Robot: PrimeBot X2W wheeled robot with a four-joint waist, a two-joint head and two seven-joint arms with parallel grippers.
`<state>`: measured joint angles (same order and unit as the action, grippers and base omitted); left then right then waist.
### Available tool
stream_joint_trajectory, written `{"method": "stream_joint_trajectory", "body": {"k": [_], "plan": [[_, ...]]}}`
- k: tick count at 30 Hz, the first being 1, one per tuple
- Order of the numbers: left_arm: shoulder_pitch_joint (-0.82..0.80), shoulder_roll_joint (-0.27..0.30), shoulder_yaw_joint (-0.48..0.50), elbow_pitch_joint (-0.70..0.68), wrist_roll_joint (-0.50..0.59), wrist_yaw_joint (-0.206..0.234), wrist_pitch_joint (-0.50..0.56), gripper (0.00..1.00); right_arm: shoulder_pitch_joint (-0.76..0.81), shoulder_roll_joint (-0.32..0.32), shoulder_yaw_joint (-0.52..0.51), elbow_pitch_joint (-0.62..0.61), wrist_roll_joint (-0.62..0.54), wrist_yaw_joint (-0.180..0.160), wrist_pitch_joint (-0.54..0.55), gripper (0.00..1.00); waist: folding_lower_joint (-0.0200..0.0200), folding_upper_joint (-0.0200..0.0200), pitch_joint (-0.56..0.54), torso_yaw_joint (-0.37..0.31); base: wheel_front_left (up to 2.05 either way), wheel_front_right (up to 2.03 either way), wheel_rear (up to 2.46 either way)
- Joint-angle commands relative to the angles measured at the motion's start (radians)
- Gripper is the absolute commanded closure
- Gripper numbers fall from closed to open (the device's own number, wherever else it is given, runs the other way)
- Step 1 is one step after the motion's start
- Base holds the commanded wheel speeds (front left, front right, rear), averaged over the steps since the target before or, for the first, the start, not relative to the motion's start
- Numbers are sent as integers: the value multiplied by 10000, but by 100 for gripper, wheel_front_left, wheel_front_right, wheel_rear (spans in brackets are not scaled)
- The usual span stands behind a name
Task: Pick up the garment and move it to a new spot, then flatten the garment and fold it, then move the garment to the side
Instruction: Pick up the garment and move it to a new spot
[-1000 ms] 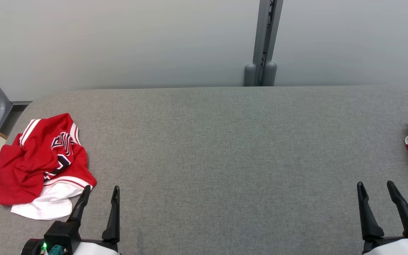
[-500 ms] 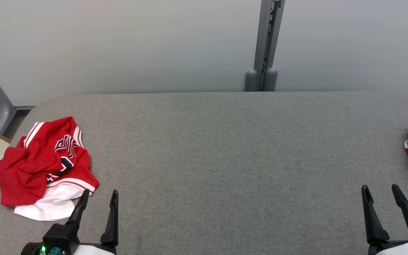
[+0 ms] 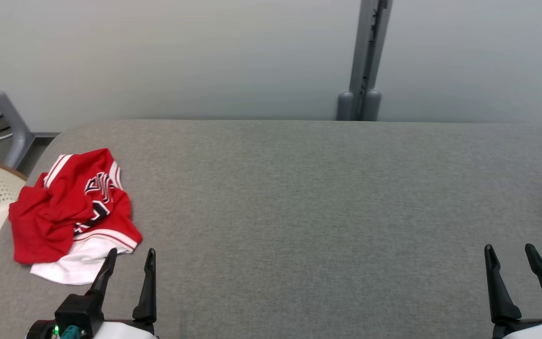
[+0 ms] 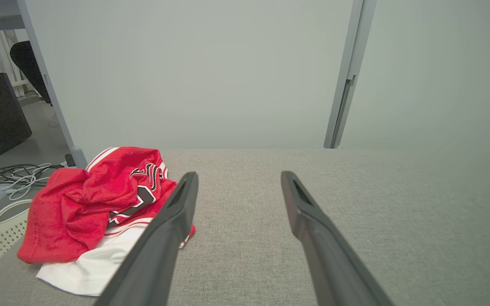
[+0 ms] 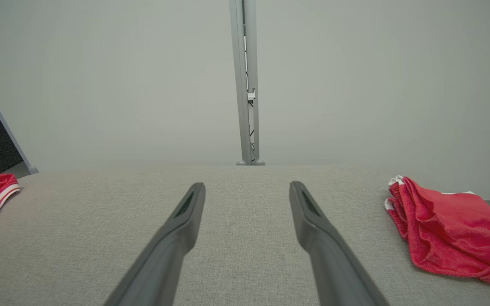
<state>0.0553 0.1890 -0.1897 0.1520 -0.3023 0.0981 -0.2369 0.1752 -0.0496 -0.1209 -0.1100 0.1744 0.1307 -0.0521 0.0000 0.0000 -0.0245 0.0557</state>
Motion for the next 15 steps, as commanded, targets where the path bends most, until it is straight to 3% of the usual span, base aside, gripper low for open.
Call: {"method": "stream_joint_trajectory", "body": {"k": [1,15], "plan": [[-180,23,81,16,-86,57,-40,0,104,-25,-35,-75,-76,1,49,0,0,0,32,291,0,0,0],[-653,86,354,114,-88,130,-219,0,-74,-27,308,-487,-180,1,222,0,0,0,64,3335,0,0,0]]}}
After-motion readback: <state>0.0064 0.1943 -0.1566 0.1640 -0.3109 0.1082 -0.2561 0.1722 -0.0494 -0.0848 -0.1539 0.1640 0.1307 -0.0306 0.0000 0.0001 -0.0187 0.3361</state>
